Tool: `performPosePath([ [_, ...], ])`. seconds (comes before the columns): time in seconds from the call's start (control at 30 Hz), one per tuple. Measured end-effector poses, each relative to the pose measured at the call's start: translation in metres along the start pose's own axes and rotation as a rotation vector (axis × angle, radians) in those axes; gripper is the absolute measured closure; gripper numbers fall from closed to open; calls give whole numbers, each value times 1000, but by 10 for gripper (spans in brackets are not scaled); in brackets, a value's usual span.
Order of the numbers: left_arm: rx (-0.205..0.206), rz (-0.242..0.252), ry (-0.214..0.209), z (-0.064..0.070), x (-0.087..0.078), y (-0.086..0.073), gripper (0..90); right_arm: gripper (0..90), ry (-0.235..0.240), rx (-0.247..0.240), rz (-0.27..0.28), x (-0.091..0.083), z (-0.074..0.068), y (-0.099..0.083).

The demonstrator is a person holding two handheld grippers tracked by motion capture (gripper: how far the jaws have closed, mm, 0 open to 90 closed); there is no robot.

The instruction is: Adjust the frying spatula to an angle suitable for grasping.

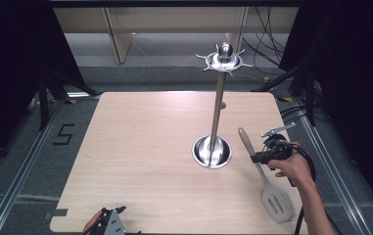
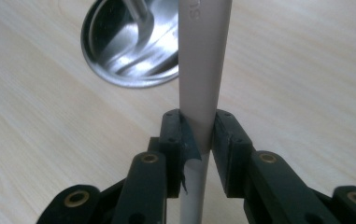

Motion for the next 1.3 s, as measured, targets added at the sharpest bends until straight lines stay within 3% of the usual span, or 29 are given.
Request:
performPosePath([
  [0.03,-17,-9,-4,1,0,-1,160,752,-9,-20,25,-3,0,0],
  [0.07,-24,-5,-10,2,1,-1,160,753,-12,-8,76,-4,-2,-1],
  [0.2,-18,-10,-2,1,0,-1,159,753,-31,-11,102,-21,-8,-4],
  [0.27,-28,-3,5,2,2,-1,159,753,-37,-10,149,-26,-10,-5],
  [0.33,-29,-4,3,1,2,-1,160,753,-20,-14,155,-34,-12,-7],
  [0.37,-28,-5,4,1,2,-1,160,753,-30,-56,230,-33,-10,-8],
  [0.4,-27,-6,3,1,2,-1,159,753,-23,-18,221,-38,-12,-9],
  [0.47,-15,7,-3,0,2,0,160,753,-13,-39,230,-45,-11,-11],
  [0.5,-23,-12,-10,1,1,-1,160,753,-11,-47,255,-47,-11,-12],
  [0.57,-15,-13,-3,0,0,-1,160,753,-11,-31,262,-51,-14,-13],
  [0.6,-15,-14,-1,0,0,-1,160,753,0,-32,315,-54,-17,-14],
  [0.63,2,-5,-3,-1,1,0,159,753,-3,-46,324,-56,-17,-15],
  [0.67,-26,-12,-10,0,1,-1,160,754,-12,-54,323,-59,-18,-16],
  [0.7,-26,-12,-10,0,1,-1,160,754,-12,-54,323,-59,-18,-16],
  [0.77,-38,-2,-6,1,3,-1,159,753,-4,-79,380,-66,-20,-15],
  [0.83,-25,-14,-8,0,1,-2,160,753,7,-64,404,-68,-23,-15],
  [0.87,-26,-8,6,1,2,-1,160,753,-5,-90,411,-71,-23,-15],
  [0.9,-40,2,0,1,2,-1,160,753,-2,-81,422,-73,-25,-14],
  [0.93,-33,-2,8,0,2,-1,159,754,11,-75,422,-77,-29,-14],
  [0.97,-32,-6,-2,1,2,-2,159,754,4,-87,462,-77,-31,-13],
  [1.0,-3,-9,-6,-1,2,-1,159,754,15,-110,459,-79,-31,-12],
  [1.1,-21,-15,-3,0,2,0,160,754,25,-110,522,-80,-38,-8],
  [1.13,-25,-12,-9,1,3,0,159,754,38,-90,520,-81,-41,-7],
  [1.17,-29,-10,-8,1,3,0,160,754,35,-96,535,-82,-42,-5],
  [1.2,-26,-12,-10,1,3,0,159,754,39,-133,516,-83,-41,-4],
  [1.3,-14,-15,-2,-1,1,-1,160,754,49,-135,533,-84,-47,1],
])
Point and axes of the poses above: each handheld gripper's, and its own axes: x roughly forward along the jaws, y roughly out of its top, z roughly to its right, the point moved 2 cm from there along x, roughly forward along the jaws, and after that the axes turned 6 degrees about -x, right-handed, at the moved point
